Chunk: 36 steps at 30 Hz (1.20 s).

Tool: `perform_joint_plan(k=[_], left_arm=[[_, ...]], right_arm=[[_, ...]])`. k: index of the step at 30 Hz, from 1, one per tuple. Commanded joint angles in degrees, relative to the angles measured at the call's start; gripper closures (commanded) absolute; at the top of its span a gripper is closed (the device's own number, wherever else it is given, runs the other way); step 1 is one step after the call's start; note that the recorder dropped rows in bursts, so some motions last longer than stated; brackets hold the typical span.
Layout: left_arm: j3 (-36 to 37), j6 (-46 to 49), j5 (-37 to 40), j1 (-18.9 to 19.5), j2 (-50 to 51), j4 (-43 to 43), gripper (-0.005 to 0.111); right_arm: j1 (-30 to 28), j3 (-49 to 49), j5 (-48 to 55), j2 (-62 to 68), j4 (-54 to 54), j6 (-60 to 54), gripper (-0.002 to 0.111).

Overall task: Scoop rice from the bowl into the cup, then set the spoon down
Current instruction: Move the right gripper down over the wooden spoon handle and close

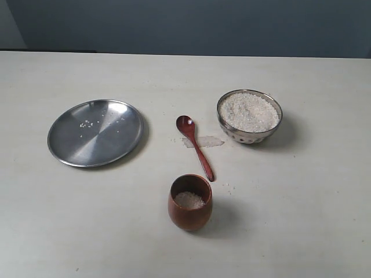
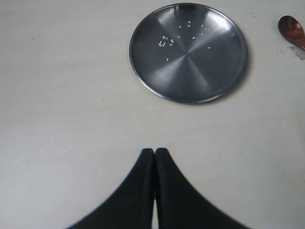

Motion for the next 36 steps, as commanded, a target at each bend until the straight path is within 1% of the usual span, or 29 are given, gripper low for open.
perform_joint_plan(k=[1,6,8,11,12,15,16,18,24,27,29,32,36], left_arm=[[-0.33,0.11,-0.30,0.21,0.02,0.01,0.106],[-0.33,0.11,-0.30,0.21,0.02,0.01,0.106],[-0.33,0.11,-0.30,0.21,0.02,0.01,0.106],[-0.33,0.11,-0.30,0.21,0.02,0.01,0.106],[-0.33,0.11,-0.30,0.21,0.02,0.01,0.106],[-0.33,0.11,-0.30,0.21,0.02,0.01,0.106],[-0.33,0.11,-0.30,0.21,0.02,0.01,0.106],[-0.33,0.11,-0.30,0.21,0.02,0.01,0.106],[-0.33,0.11,-0.30,0.21,0.02,0.01,0.106],[-0.33,0.11,-0.30,0.21,0.02,0.01,0.106],[-0.33,0.11,-0.30,0.21,0.02,0.01,0.106],[-0.33,0.11,-0.30,0.21,0.02,0.01,0.106],[-0.33,0.11,-0.30,0.21,0.02,0.01,0.106]], right_arm=[[0.30,-4.28,5.49,8.10,0.73,1.74,0.109],[0.30,-8.30,10.90,16.01,1.76,2.17,0.109],[0.30,-9.23,12.57,21.07,2.80,4.56,0.109],[0.30,-9.30,11.28,27.38,11.08,3.66,0.109],[0.30,-9.30,9.57,30.34,13.69,1.78,0.109],[0.44,-9.30,5.89,36.47,14.30,0.75,0.109],[1.42,-9.30,5.22,39.51,15.15,-2.23,0.109],[3.79,-9.30,3.48,43.87,17.47,-5.78,0.109],[14.12,-9.30,-11.85,55.24,17.44,-6.11,0.109],[16.46,-9.40,-16.27,57.75,18.05,-6.00,0.109],[17.47,-10.00,-17.95,59.69,19.10,-6.00,0.109],[17.43,-11.98,-18.87,62.63,22.14,-6.00,0.109],[17.43,-14.74,-19.97,66.22,23.38,-6.00,0.109]])
